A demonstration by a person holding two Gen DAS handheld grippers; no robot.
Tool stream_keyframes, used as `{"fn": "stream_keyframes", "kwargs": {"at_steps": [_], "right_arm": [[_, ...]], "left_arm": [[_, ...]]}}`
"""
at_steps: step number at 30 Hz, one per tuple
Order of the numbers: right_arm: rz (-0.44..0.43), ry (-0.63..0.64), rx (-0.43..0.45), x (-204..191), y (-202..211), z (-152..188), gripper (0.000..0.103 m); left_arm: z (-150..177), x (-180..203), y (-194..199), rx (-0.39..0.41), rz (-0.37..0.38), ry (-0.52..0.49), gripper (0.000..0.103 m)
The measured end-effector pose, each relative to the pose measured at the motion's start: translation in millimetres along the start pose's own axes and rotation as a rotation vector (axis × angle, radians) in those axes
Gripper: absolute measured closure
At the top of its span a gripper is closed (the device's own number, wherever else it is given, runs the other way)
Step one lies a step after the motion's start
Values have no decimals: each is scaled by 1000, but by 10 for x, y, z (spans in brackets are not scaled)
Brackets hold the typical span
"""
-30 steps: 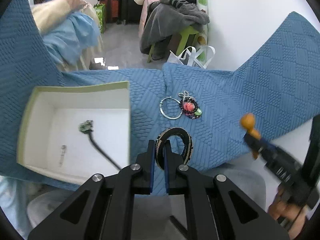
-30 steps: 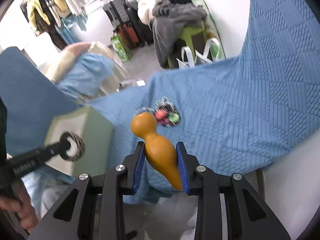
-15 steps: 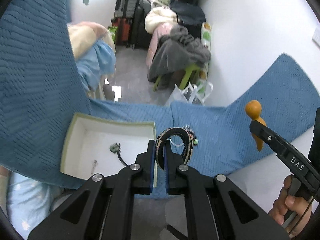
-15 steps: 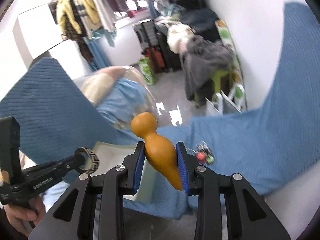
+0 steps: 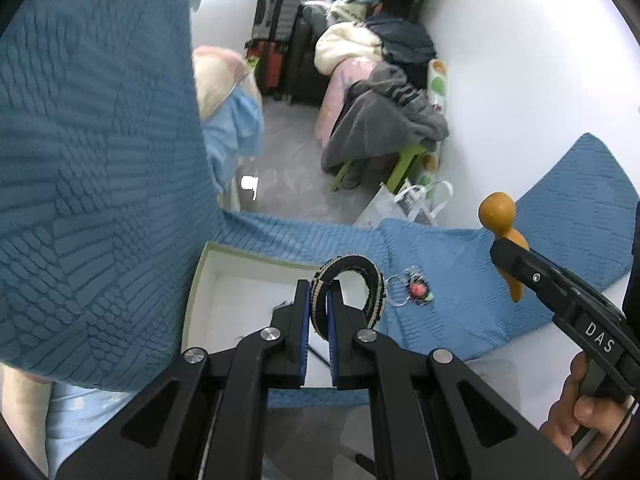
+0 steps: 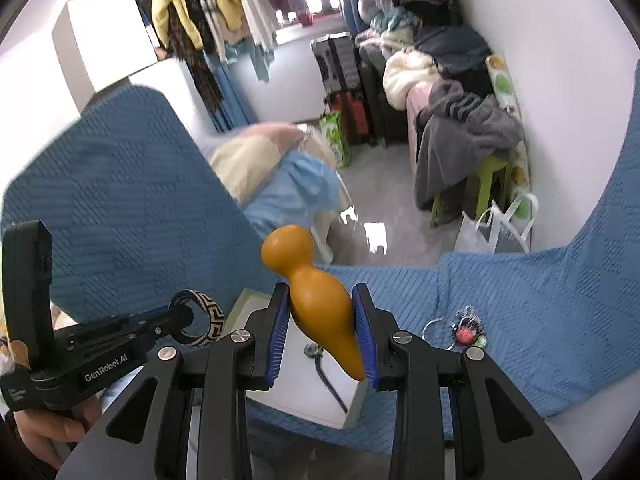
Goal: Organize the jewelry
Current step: 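Carry the ring and the orange pendant over the green box, then open both grippers to drop the ring and pendant into the box, then close the left gripper on the beaded keychain cluster on the blanket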
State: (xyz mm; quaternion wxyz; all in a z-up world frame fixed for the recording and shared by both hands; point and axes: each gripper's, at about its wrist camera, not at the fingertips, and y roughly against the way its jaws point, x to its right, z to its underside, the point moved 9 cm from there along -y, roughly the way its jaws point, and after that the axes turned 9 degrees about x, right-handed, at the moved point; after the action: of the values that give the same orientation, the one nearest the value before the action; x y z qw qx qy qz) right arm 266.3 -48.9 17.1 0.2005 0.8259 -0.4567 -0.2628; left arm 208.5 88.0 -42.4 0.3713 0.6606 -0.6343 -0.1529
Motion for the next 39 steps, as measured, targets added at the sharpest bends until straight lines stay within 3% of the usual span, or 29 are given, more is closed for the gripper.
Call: {"fn": "stream_keyframes", "kwargs": {"at_steps": [7,14,20,25,28,30,32,37,39], "right_arm": [[-2,9,-155,-65,-601,576,74],[13,1,-295,8,-1022,1175,73],[21,30,-363,71,-1242,1474,73],[-20,37,-394,40,-1292,1586,73],[-50,17,-395,35,-1256,1552,58],[-75,15,-374,15,-1183,1466,50],[-99,29,-340,3,-1073,1345,50],[-130,51,-262,34,-819,1036,50],[-136,62,-220,73,-676,888,50]], "left_arm": [[454,-380,-571,-141,-6,49,95],[793,-497,-978,-238,-6,51,95],[941,-566,-1200,-276,-29,56,95],[1022,-562,-1221,-283,-50,76,95],[1006,-531,-1150,-271,-48,100,93],[986,-503,-1132,-268,-47,112,84],[934,-476,-1050,-246,-70,118,58],[757,-308,-849,-176,-63,118,53],[653,-199,-747,-133,-63,114,45]]}}
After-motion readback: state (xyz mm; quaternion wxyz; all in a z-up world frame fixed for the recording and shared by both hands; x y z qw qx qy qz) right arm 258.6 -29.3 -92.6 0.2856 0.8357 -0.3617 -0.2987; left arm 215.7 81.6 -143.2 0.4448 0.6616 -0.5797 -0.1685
